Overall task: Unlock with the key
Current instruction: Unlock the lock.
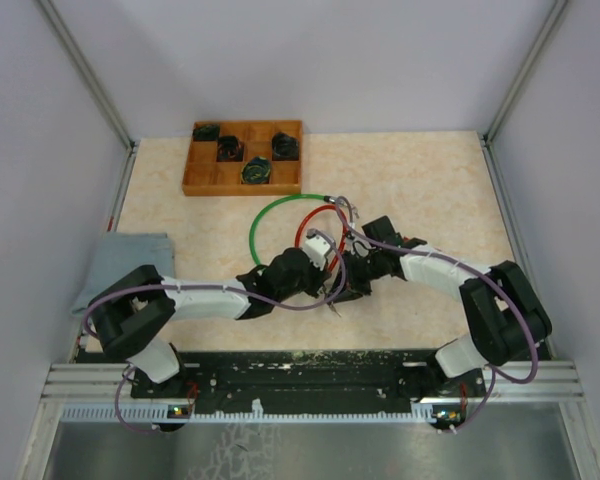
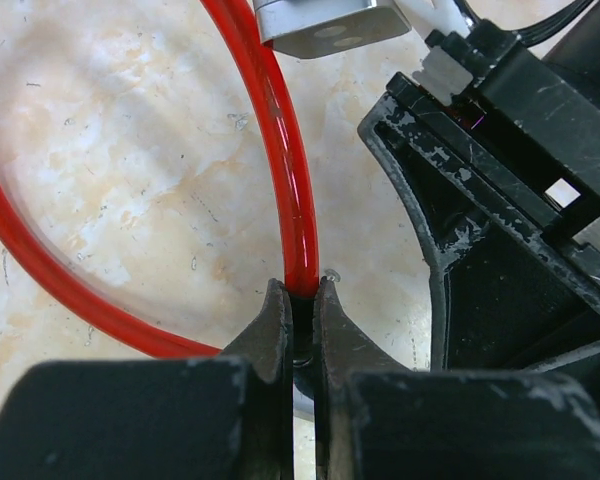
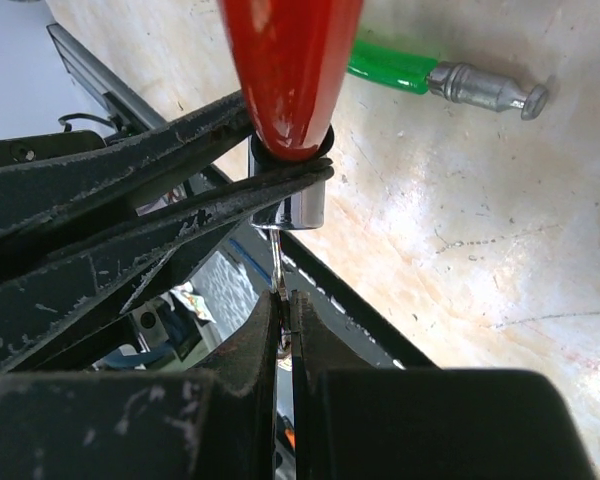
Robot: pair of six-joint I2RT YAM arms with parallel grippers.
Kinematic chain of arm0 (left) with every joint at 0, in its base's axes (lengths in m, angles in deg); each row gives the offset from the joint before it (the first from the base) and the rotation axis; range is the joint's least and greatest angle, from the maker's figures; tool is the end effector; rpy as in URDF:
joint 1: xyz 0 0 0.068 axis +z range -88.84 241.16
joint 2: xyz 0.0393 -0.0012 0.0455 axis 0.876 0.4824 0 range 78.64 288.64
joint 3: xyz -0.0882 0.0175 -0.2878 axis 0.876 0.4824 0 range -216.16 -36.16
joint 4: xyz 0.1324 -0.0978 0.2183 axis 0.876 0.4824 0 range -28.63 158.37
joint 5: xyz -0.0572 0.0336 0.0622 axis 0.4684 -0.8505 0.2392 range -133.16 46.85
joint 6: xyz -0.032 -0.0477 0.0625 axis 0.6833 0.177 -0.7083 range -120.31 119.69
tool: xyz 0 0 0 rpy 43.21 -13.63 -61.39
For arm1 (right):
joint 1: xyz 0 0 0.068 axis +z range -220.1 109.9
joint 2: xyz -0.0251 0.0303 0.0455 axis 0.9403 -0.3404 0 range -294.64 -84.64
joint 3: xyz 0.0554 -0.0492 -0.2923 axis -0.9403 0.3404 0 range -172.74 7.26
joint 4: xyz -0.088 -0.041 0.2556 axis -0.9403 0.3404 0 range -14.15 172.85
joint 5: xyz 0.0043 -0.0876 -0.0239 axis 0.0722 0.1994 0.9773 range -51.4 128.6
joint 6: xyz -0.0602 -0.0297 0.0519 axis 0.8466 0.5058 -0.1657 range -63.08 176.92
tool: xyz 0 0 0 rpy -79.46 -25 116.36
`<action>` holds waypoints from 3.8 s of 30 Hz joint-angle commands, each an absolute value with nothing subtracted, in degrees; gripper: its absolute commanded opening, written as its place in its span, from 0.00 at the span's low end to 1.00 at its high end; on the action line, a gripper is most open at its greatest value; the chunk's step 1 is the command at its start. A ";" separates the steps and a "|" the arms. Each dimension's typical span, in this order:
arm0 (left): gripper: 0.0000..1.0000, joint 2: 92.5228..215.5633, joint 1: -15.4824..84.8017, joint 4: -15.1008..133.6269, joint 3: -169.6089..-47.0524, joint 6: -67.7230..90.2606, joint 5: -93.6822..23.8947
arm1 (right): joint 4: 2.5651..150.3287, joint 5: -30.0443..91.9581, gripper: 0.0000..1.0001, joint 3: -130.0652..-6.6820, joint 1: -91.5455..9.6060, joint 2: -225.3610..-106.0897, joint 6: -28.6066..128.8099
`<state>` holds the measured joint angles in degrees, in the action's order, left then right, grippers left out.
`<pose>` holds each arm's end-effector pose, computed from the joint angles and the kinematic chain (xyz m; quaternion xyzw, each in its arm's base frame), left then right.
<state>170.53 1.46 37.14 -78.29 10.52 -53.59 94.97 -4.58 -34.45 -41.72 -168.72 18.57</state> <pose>0.2008 -0.3170 0.1854 0.3043 0.7870 -0.2438 0.4781 0.2237 0.1788 0.1633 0.0120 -0.9057 -0.4238 0.0048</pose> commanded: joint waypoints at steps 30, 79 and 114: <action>0.00 167.94 -3.09 37.97 -81.54 10.00 -53.74 | 95.71 -1.37 0.00 -43.07 -44.70 -170.80 23.23; 0.00 168.80 -4.32 65.10 -97.99 27.52 -50.81 | 85.11 13.60 0.00 -40.73 -38.98 -160.05 33.29; 0.00 168.60 -4.50 64.42 -98.96 48.40 -49.76 | 68.89 22.82 0.00 -33.25 -35.91 -163.27 21.25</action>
<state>171.89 -0.77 75.02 -96.13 41.93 -63.71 83.53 10.85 -29.14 -35.60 -161.42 20.40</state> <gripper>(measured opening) 0.042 0.025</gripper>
